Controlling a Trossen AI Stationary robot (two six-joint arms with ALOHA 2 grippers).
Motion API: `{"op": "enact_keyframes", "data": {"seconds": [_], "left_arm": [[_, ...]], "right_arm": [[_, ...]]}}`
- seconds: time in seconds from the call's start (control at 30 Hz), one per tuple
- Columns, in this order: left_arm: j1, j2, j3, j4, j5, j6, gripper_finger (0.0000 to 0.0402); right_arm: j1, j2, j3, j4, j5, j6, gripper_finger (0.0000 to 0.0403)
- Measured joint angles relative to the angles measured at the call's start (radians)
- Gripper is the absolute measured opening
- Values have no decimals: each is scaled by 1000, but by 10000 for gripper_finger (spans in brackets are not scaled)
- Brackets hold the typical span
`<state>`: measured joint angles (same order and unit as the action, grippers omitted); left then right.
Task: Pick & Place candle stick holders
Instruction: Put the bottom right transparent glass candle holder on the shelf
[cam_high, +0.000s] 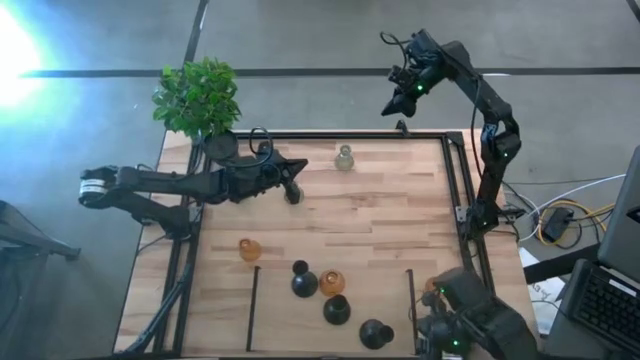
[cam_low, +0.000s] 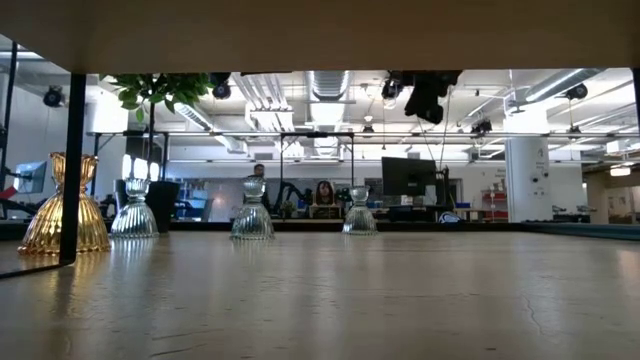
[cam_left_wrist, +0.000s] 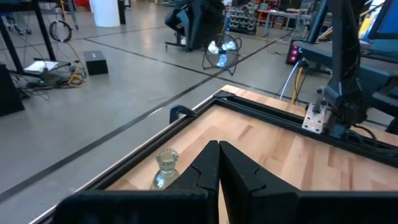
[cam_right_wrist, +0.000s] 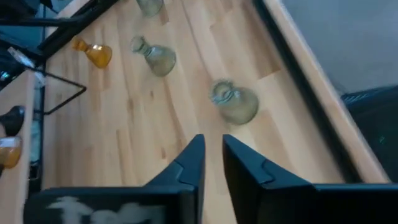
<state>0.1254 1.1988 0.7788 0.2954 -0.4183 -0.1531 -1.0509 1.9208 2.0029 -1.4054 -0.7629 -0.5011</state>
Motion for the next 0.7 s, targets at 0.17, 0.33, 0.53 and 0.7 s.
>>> {"op": "enact_keyframes", "data": {"seconds": [0.17, 0.33, 0.53, 0.7], "left_arm": [[23, 0, 0, -48, -6, -3, 14], [56, 1, 0, -136, -17, -25, 16], [67, 1, 0, -205, -22, -22, 73], [67, 6, 0, -206, -21, 43, 158]], "right_arm": [[26, -67, -36, -62, 7, -7, 96], [45, -196, -113, -73, 3, 21, 98], [77, -362, -257, -53, 1, 47, 87], [80, -450, -367, -18, 2, 65, 93]]}}
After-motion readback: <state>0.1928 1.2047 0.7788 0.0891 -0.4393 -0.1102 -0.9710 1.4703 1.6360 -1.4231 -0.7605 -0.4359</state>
